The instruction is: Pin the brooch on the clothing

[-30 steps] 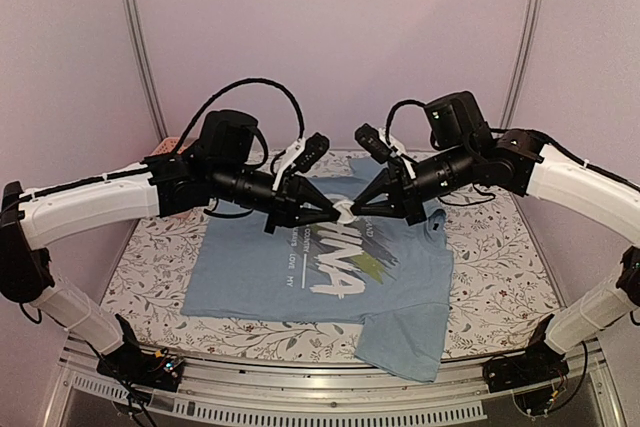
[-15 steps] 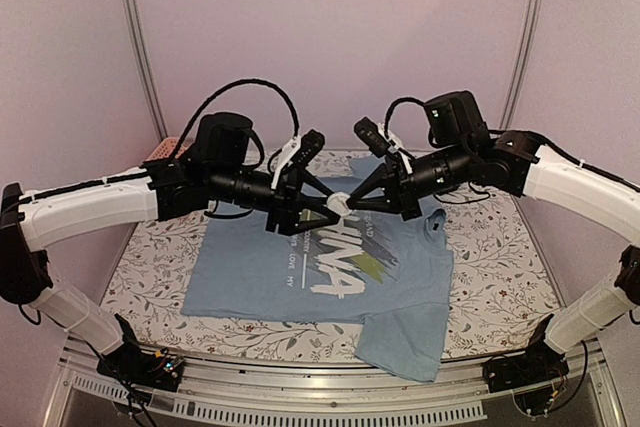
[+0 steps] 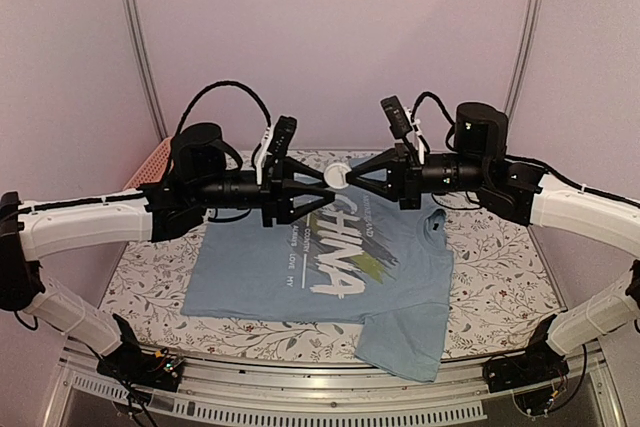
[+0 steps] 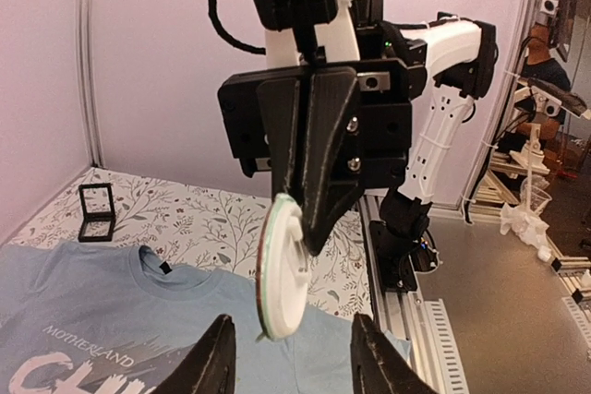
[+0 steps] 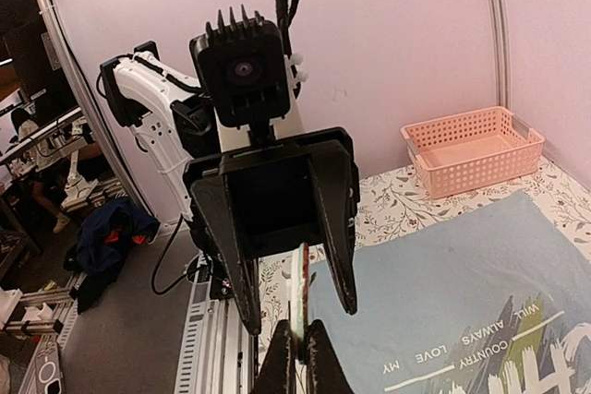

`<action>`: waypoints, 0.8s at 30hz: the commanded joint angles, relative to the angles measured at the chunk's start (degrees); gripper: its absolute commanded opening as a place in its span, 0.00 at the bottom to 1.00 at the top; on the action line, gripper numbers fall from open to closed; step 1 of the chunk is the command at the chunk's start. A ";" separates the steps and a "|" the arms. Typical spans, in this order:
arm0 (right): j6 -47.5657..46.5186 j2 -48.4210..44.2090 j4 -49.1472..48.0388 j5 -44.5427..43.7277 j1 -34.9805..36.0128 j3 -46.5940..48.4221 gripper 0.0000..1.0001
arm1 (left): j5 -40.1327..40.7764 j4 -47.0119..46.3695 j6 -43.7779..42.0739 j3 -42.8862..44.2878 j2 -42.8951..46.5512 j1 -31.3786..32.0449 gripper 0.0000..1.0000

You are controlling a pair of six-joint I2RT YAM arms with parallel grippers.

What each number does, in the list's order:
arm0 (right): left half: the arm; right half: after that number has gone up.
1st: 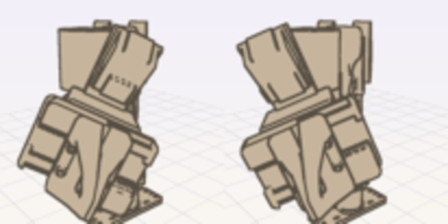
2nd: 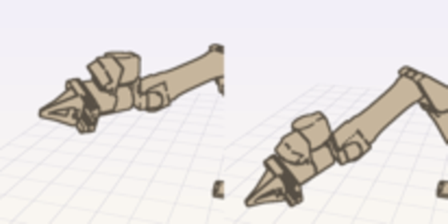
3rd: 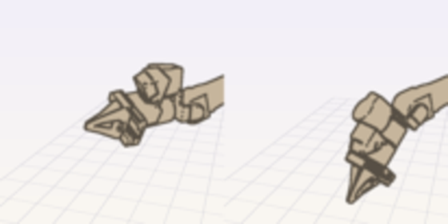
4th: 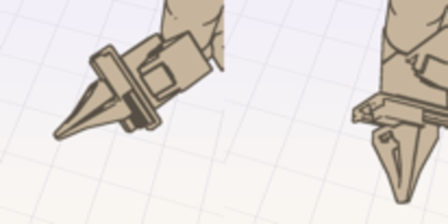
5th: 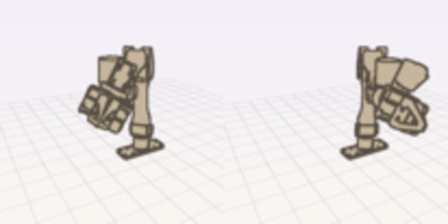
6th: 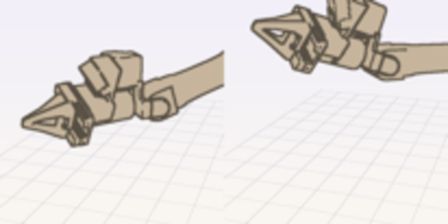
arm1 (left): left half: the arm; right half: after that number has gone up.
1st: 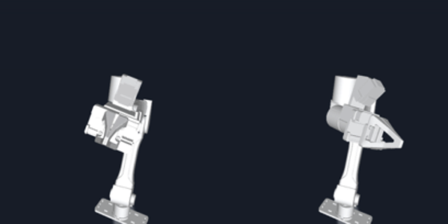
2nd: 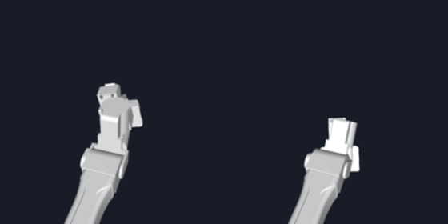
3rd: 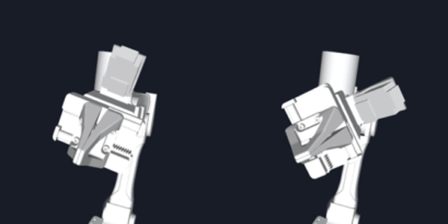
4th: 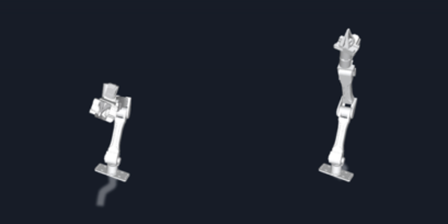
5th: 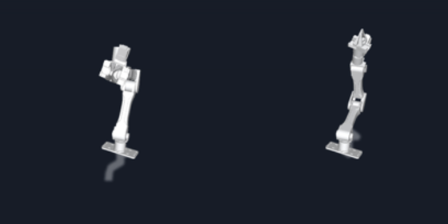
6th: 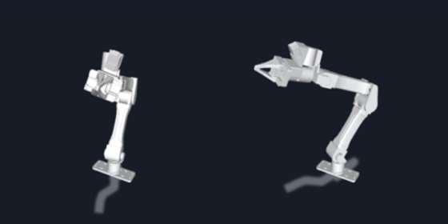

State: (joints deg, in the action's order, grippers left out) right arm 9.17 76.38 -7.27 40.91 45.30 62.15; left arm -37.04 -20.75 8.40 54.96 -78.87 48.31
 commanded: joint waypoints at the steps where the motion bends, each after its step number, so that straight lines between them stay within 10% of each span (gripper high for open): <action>1: 2.45 -0.62 -5.30 0.69 -0.12 -0.58 0.00 | -2.31 -5.04 1.81 2.50 -1.08 -0.41 0.37; 9: 1.87 -1.01 -4.78 0.90 -0.12 -0.98 0.00 | -3.25 -5.40 1.06 3.42 -1.11 -0.45 0.00; 15: 0.89 -0.50 -2.90 2.87 -0.13 -0.50 0.01 | -4.72 -3.35 -0.26 3.50 -0.45 -0.46 0.00; 19: -2.34 0.30 1.52 5.41 -0.08 1.48 0.38 | -3.23 0.03 -2.26 3.78 0.08 -0.36 0.00; 24: -3.33 0.46 2.02 5.80 -0.14 2.66 0.36 | -2.21 2.70 -5.32 4.18 0.40 -0.14 0.00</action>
State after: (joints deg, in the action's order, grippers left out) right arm 7.42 76.36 -6.90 45.08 45.30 62.43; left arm -40.05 -21.21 6.50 57.32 -79.50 48.12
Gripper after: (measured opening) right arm 0.379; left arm 0.022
